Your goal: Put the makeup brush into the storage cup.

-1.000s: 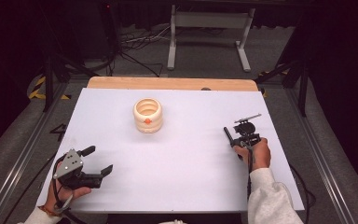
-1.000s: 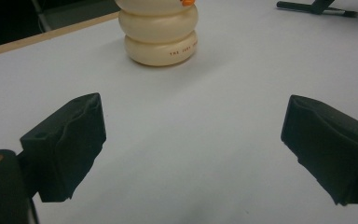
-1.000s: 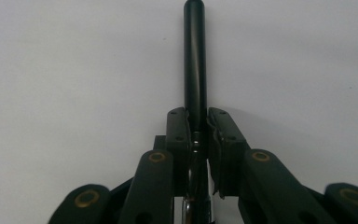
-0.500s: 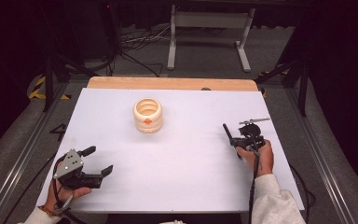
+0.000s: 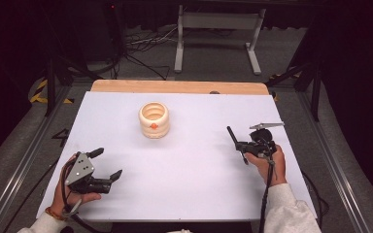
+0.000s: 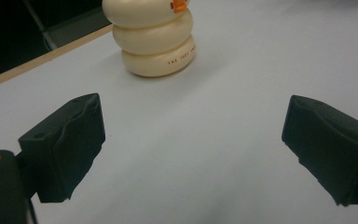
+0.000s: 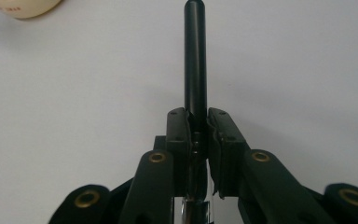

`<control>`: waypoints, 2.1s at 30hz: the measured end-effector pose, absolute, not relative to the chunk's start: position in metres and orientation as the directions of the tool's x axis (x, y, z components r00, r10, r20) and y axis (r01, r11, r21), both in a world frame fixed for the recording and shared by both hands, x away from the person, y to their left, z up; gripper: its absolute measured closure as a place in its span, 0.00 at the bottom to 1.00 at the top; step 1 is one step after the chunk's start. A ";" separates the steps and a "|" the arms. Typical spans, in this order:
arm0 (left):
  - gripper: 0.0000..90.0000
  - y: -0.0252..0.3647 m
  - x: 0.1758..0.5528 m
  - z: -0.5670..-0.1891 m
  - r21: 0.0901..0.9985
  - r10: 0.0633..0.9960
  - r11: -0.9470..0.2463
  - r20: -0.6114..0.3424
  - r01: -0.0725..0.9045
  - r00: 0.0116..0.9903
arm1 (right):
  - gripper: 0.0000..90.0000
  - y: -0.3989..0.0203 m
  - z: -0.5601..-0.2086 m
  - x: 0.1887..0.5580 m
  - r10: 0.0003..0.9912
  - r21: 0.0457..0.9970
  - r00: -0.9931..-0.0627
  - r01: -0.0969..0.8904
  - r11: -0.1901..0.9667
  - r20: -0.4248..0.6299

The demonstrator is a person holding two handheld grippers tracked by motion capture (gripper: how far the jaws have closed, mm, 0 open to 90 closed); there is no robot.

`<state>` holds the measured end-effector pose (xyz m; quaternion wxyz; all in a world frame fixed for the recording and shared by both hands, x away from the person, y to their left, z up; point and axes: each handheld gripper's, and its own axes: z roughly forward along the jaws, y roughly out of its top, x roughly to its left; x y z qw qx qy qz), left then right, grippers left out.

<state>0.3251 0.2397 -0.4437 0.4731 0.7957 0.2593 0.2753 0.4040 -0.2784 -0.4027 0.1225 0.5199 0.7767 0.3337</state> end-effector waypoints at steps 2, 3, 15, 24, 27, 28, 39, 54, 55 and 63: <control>0.08 0.235 0.327 -0.443 0.889 0.662 -0.439 0.221 0.131 0.716 | 0.89 -0.275 -0.401 0.404 0.880 0.647 -0.445 0.722 0.243 0.166; 0.08 0.232 0.328 -0.442 0.880 0.652 -0.461 0.250 0.113 0.716 | 0.89 -0.273 -0.400 0.405 0.876 0.649 -0.452 0.720 0.245 0.171; 0.11 0.198 0.344 -0.439 0.840 0.571 -0.543 0.364 0.006 0.736 | 0.89 -0.250 -0.394 0.407 0.833 0.654 -0.518 0.701 0.286 0.191; 0.13 0.185 0.369 -0.431 0.867 0.569 -0.497 0.311 0.017 0.761 | 0.89 -0.241 -0.393 0.412 0.819 0.663 -0.538 0.690 0.290 0.201; 0.14 0.182 0.378 -0.429 0.873 0.573 -0.487 0.302 0.021 0.762 | 0.89 -0.237 -0.392 0.414 0.813 0.667 -0.545 0.686 0.290 0.206; 0.14 0.180 0.381 -0.428 0.875 0.573 -0.484 0.300 0.019 0.763 | 0.89 -0.236 -0.392 0.415 0.811 0.666 -0.547 0.686 0.292 0.208; 0.15 0.160 0.393 -0.427 0.848 0.539 -0.529 0.354 -0.020 0.764 | 0.89 -0.220 -0.389 0.420 0.785 0.666 -0.575 0.681 0.304 0.229; 0.18 0.130 0.372 -0.435 0.724 0.428 -0.671 0.555 -0.160 0.714 | 0.89 -0.183 -0.391 0.416 0.732 0.617 -0.642 0.677 0.401 0.228; 0.19 0.130 0.372 -0.435 0.724 0.428 -0.671 0.555 -0.160 0.714 | 0.89 -0.183 -0.391 0.416 0.732 0.617 -0.642 0.677 0.401 0.228; 0.24 0.116 0.362 -0.443 0.617 0.331 -0.745 0.672 -0.253 0.662 | 0.89 -0.157 -0.397 0.415 0.693 0.582 -0.682 0.669 0.463 0.233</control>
